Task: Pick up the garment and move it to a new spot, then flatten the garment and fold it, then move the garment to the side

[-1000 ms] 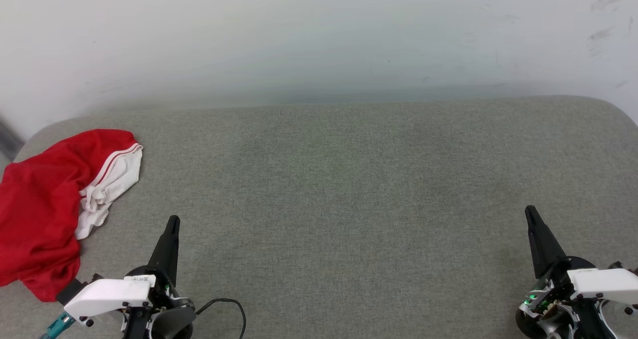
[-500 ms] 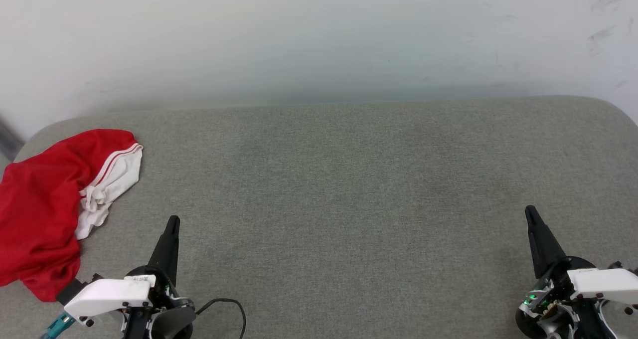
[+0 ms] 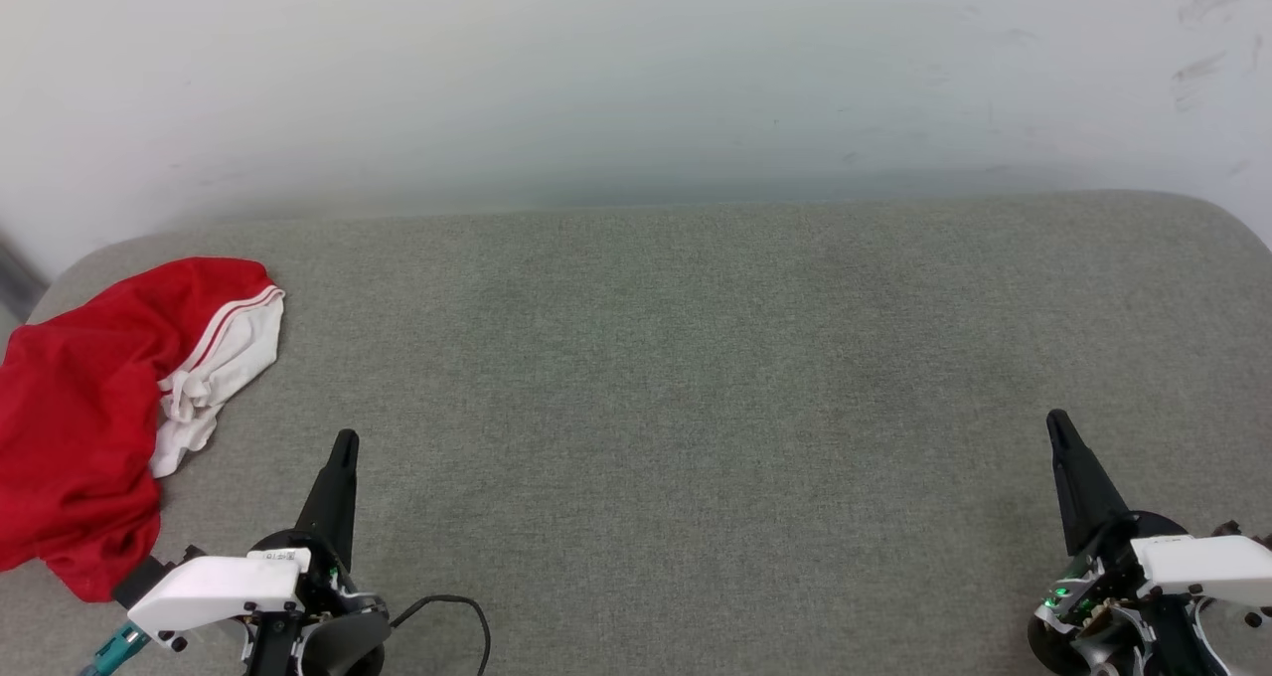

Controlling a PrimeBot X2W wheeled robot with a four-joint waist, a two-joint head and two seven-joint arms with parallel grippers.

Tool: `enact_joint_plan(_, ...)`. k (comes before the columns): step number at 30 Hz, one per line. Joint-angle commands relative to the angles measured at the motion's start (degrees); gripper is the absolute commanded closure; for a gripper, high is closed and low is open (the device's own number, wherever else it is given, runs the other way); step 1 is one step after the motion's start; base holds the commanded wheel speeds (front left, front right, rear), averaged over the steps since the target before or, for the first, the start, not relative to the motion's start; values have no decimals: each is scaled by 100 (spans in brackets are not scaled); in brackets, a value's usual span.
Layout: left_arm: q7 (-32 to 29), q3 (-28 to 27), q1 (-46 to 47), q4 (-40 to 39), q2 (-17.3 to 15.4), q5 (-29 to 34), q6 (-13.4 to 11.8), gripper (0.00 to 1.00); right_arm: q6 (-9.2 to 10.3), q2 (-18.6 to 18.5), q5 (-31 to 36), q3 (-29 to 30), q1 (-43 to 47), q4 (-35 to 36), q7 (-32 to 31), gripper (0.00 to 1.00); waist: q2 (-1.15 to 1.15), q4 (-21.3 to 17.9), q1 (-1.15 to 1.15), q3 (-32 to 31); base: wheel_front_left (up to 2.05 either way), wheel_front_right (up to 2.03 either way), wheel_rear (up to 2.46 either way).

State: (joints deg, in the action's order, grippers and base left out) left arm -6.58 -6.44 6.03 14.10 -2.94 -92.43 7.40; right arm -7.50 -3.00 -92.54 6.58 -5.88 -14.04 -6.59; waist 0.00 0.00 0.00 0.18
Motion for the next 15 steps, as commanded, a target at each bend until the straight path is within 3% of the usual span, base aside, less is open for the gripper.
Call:
enact_joint_plan(1, -12, -22, 47, 2, 7, 12, 17, 100, 2, 21, 29, -2, -66, -5, -5, 100, 0, 0, 0, 0, 0, 0, 0)
enact_joint_plan(2, -12, -22, 47, 2, 7, 12, 17, 100, 2, 21, 28, -2, -66, -5, -5, 100, 0, 0, 0, 0, 0, 0, 0)
enact_joint_plan(3, 2, 0, 0, -1, 0, 2, 0, 0, 0, 0, 2, 0, 0, 1, 1, 0, 0, 0, 0, 0, 0, 0, 0)
enact_joint_plan(15, 249, 98, -284, 7, 17, 219, -1, 0, 1, 5, 200, -176, 267, -46, 247, 0, 0, -10, 0, -10, 0, 0, 0)
